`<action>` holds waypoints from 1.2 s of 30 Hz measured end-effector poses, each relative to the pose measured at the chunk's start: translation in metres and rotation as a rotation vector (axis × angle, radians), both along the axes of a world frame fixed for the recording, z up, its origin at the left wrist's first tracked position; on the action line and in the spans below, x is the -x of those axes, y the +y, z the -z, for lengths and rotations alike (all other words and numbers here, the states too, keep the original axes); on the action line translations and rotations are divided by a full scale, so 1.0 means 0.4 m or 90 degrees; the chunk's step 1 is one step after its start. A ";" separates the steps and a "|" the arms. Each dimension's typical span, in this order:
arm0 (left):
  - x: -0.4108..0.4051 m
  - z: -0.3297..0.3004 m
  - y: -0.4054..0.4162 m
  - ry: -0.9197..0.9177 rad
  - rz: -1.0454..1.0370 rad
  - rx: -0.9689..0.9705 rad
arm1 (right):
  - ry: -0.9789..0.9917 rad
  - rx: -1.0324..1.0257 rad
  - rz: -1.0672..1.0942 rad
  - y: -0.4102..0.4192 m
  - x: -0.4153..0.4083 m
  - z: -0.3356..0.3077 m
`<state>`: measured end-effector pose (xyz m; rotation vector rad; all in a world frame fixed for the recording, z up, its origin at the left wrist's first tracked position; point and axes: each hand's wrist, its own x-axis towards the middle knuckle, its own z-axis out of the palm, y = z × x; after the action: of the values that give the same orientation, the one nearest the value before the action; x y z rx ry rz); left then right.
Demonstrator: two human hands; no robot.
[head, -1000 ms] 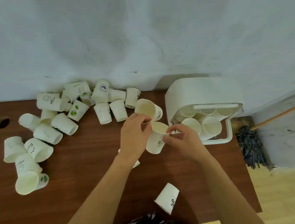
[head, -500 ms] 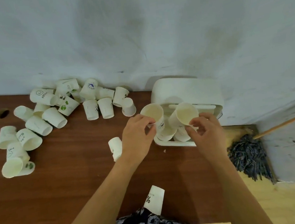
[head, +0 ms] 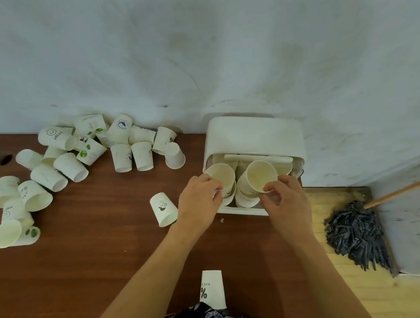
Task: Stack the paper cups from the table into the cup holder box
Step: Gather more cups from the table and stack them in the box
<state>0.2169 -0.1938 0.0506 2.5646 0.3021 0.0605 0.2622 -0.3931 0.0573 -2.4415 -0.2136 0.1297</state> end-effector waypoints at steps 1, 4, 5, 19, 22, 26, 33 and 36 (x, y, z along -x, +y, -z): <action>-0.001 0.005 0.000 0.009 0.001 -0.004 | -0.001 0.012 0.002 -0.001 -0.002 0.000; 0.003 0.017 -0.001 0.029 0.008 -0.005 | 0.001 0.058 0.007 -0.003 -0.001 -0.002; 0.006 0.019 0.000 0.033 0.009 -0.002 | 0.005 0.068 0.007 -0.004 0.000 -0.001; 0.117 0.046 0.073 -0.013 -0.075 0.013 | -0.010 -0.060 -0.043 0.059 0.086 0.002; 0.171 0.070 0.092 0.040 -0.099 0.006 | 0.032 -0.058 -0.108 0.091 0.137 0.029; 0.240 0.112 0.123 0.109 -0.108 -0.012 | 0.191 0.027 -0.188 0.128 0.215 0.106; 0.329 0.191 0.176 0.205 -0.124 0.004 | 0.441 0.259 -0.500 0.154 0.356 0.243; 0.345 0.202 0.189 0.205 -0.118 0.019 | 0.449 0.292 -0.480 0.169 0.396 0.285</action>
<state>0.0787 -0.1181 -0.0300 2.5048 0.6553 -0.2886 0.1037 -0.3254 -0.0566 -2.4323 -0.8340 1.4663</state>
